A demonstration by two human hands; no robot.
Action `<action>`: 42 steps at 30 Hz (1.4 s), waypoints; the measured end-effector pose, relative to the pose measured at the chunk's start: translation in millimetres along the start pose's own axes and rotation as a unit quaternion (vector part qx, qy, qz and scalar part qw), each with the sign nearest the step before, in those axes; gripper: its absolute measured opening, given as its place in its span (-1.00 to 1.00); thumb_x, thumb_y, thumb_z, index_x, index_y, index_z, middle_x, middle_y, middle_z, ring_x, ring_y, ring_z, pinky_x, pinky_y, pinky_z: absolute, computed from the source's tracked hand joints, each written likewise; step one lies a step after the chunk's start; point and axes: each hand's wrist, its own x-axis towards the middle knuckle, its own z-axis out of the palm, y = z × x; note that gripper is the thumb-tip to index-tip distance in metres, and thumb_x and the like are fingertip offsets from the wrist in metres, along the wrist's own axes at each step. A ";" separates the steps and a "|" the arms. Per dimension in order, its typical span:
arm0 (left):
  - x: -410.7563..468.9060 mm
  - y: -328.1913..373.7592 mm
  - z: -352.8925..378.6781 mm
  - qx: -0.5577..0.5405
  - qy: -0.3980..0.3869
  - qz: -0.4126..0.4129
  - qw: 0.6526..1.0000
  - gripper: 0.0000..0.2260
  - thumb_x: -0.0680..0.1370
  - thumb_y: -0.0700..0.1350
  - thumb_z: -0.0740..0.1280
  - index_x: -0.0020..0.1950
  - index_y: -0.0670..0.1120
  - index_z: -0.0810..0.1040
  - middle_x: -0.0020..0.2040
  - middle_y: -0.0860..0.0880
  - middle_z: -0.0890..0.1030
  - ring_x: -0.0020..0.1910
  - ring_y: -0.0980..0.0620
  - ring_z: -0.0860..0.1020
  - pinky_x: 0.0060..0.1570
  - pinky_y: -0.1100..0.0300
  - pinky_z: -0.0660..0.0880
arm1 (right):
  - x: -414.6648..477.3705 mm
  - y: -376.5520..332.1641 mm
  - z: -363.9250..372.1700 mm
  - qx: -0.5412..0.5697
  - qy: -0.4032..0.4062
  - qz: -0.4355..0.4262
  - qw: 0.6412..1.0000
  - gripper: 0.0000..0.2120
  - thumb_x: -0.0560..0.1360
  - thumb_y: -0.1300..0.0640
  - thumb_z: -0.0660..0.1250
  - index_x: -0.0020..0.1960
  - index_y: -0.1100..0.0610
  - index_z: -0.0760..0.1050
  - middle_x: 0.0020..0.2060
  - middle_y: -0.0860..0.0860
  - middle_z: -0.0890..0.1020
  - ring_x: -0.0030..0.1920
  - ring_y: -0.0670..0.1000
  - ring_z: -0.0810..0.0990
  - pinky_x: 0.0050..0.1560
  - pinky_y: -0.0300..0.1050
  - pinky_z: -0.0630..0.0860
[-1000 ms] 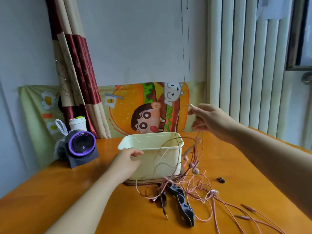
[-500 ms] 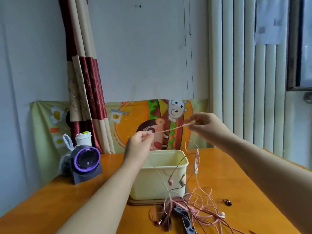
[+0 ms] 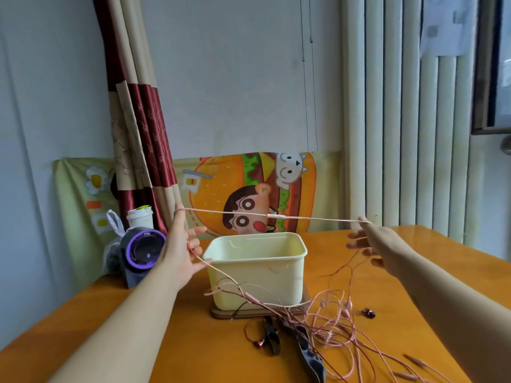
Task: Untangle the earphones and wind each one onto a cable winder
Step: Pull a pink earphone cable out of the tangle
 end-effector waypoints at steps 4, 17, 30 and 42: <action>5.5 -0.4 -2.3 0.030 0.107 0.091 0.990 -0.58 0.58 0.19 0.24 0.10 -0.18 0.53 0.17 -0.31 0.53 0.15 -0.19 0.54 0.17 -0.11 0.51 | 7.0 10.5 -12.2 0.010 0.042 0.005 0.999 -0.57 0.64 -0.08 0.06 -0.08 0.19 0.56 -0.24 0.06 0.62 -0.40 -0.02 0.28 -0.43 -0.22 0.19; 8.3 -14.8 -17.6 0.070 0.053 0.041 0.995 -0.30 0.53 0.42 -0.03 -0.17 -0.20 0.47 -0.50 0.02 0.25 -0.55 0.08 0.20 -0.39 0.13 0.33 | -1.6 8.0 1.7 0.115 0.168 -0.166 0.965 -0.53 0.65 -0.08 -0.04 -0.03 0.08 0.59 -0.08 0.07 0.54 -0.07 0.06 0.51 -0.03 0.14 0.60; 12.0 -31.5 -19.4 0.296 -0.012 0.053 0.954 -0.37 0.60 0.30 -0.01 -0.02 -0.21 0.58 -0.41 0.02 0.30 -0.52 0.10 0.22 -0.51 0.19 0.28 | -2.9 16.1 -1.3 -0.037 -0.006 -0.193 0.980 -0.45 0.67 -0.03 -0.04 -0.09 0.30 0.59 -0.36 0.17 0.66 -0.27 0.15 0.60 -0.20 -0.03 0.49; -26.1 -31.5 32.6 0.310 -0.190 0.061 0.930 -0.40 0.60 0.29 -0.04 -0.08 -0.13 0.59 -0.41 0.03 0.37 -0.61 0.19 0.19 -0.57 0.33 0.11 | -42.6 -40.6 32.5 0.007 -0.058 -0.391 0.919 -0.52 0.65 -0.04 -0.02 -0.12 0.15 0.60 -0.15 0.08 0.69 -0.06 -0.01 0.66 0.11 -0.09 0.49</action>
